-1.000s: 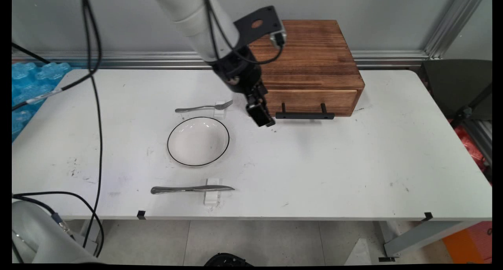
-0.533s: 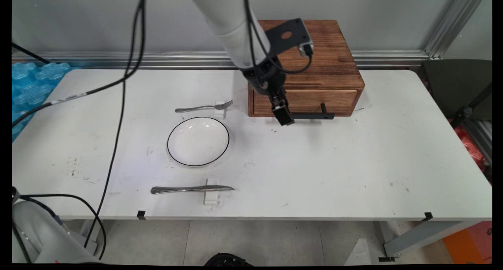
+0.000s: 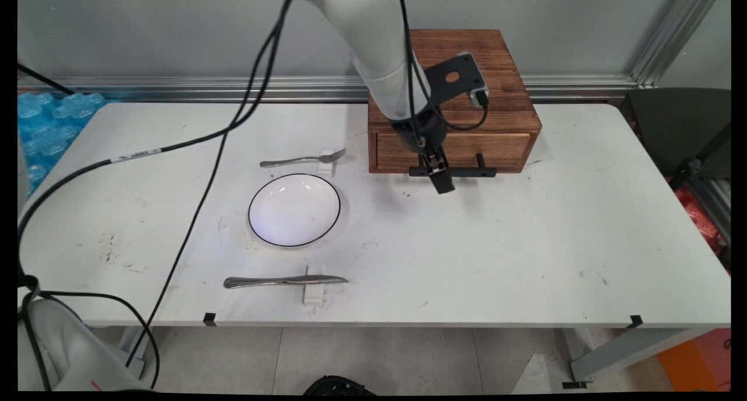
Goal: Open the drawer
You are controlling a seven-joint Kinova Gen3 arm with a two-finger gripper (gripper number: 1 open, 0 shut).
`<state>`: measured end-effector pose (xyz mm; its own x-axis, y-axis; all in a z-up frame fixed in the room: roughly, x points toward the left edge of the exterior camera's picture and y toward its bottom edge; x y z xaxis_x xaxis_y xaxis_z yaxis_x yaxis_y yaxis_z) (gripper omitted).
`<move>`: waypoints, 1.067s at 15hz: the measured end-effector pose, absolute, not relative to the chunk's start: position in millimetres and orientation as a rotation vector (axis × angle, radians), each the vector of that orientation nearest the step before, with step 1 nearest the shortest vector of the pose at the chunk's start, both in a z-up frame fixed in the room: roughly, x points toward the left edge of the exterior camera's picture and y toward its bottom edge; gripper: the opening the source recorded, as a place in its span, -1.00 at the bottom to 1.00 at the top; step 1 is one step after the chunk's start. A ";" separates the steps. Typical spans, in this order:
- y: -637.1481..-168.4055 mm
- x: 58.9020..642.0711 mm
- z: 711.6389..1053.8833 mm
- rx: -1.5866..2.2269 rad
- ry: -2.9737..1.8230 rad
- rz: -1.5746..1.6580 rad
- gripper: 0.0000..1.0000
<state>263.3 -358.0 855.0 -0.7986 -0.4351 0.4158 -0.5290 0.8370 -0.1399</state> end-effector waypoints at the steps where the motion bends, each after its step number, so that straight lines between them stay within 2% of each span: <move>1: -360.3 262.2 852.1 0.721 -2.648 0.353 1.00; 16: -399.0 242.8 793.5 0.626 -2.701 0.322 1.00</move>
<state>242.8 -399.0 793.5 -0.8417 -0.3813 0.3824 -0.4605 0.8766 -0.1397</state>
